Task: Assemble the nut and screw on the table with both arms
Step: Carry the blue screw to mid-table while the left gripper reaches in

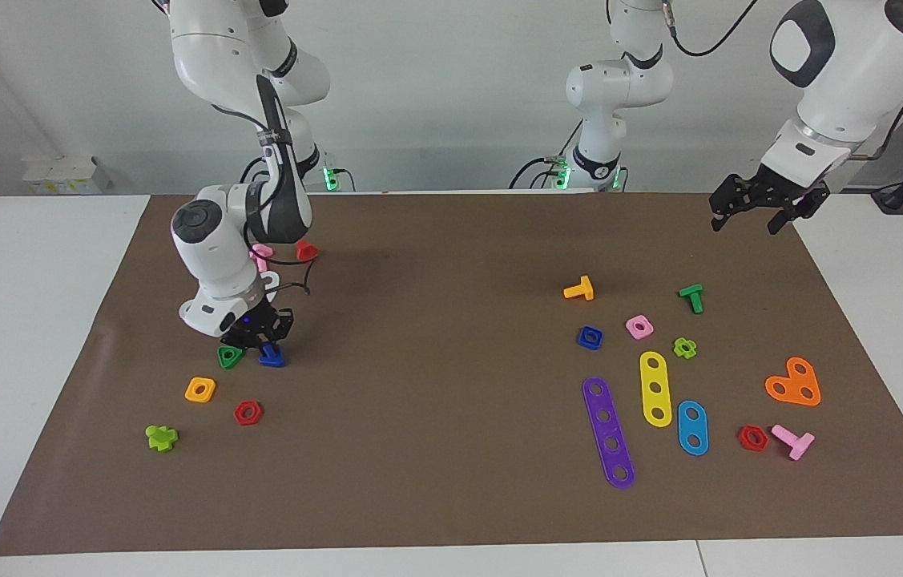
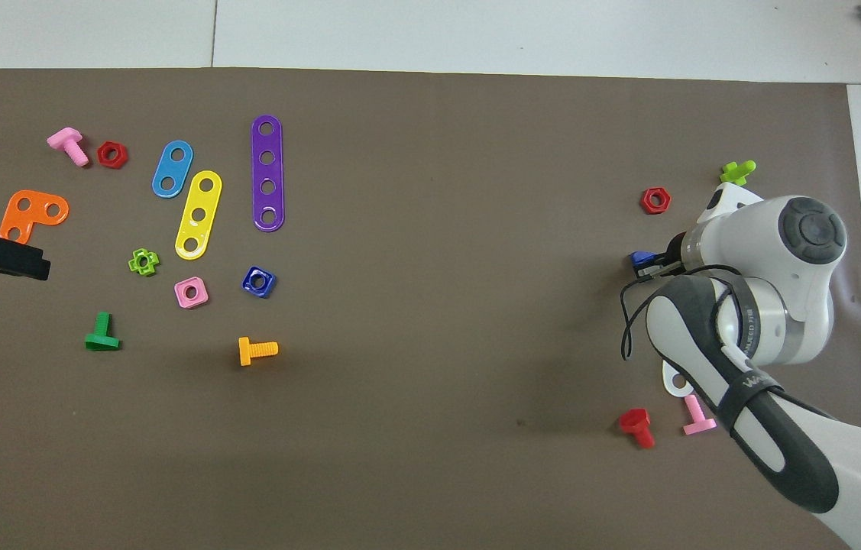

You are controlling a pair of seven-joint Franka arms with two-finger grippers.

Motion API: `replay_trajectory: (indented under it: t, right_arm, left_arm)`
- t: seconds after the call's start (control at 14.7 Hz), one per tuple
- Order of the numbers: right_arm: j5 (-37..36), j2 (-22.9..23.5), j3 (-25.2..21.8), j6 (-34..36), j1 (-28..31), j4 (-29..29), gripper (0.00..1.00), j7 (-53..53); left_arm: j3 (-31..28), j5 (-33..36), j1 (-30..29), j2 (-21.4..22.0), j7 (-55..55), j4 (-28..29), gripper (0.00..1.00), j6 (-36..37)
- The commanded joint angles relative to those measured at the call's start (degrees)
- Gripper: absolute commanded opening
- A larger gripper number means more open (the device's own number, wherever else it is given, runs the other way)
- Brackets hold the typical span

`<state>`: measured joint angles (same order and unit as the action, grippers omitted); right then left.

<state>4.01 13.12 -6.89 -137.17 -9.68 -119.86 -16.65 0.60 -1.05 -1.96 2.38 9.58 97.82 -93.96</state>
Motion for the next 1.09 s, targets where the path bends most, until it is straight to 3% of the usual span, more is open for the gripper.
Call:
replay_trajectory:
  t: [0.0, 0.14, 0.27, 0.54, 0.82, 1.02]
  right_arm:
    - [1.2, -2.3, 0.3, 8.3, -1.1, 6.5, 0.0, 5.4]
    - [1.2, -1.3, 0.3, 10.6, -6.1, 11.0, 0.0, 13.3]
    - [1.2, -0.4, 0.3, 7.7, -11.4, 13.3, 0.0, 21.4]
    - [2.5, 8.7, 0.3, 3.2, -21.4, 23.0, 0.0, 40.2]
    - [1.8, 16.8, 0.2, -1.5, -29.1, 27.1, 0.0, 50.5]
    - [1.1, 18.3, 0.3, -5.1, -30.0, 27.6, 0.0, 53.4]
  left_arm:
    - [-0.1, -0.5, 0.2, 1.4, -0.4, 1.9, 1.0, -2.0]
    - [0.2, -0.5, 0.5, 1.0, -0.5, 1.7, 1.0, -2.9]
    - [0.2, -0.5, 2.7, 0.7, -0.8, 2.0, 1.0, -4.3]
    - [0.2, -0.5, 5.3, -1.8, -3.4, 3.9, 1.0, -9.8]
    - [0.4, -0.5, 8.7, -4.8, -7.7, 7.8, 1.0, -17.9]
    - [0.4, -0.5, 9.6, -4.8, -8.2, 12.5, 1.0, -23.9]
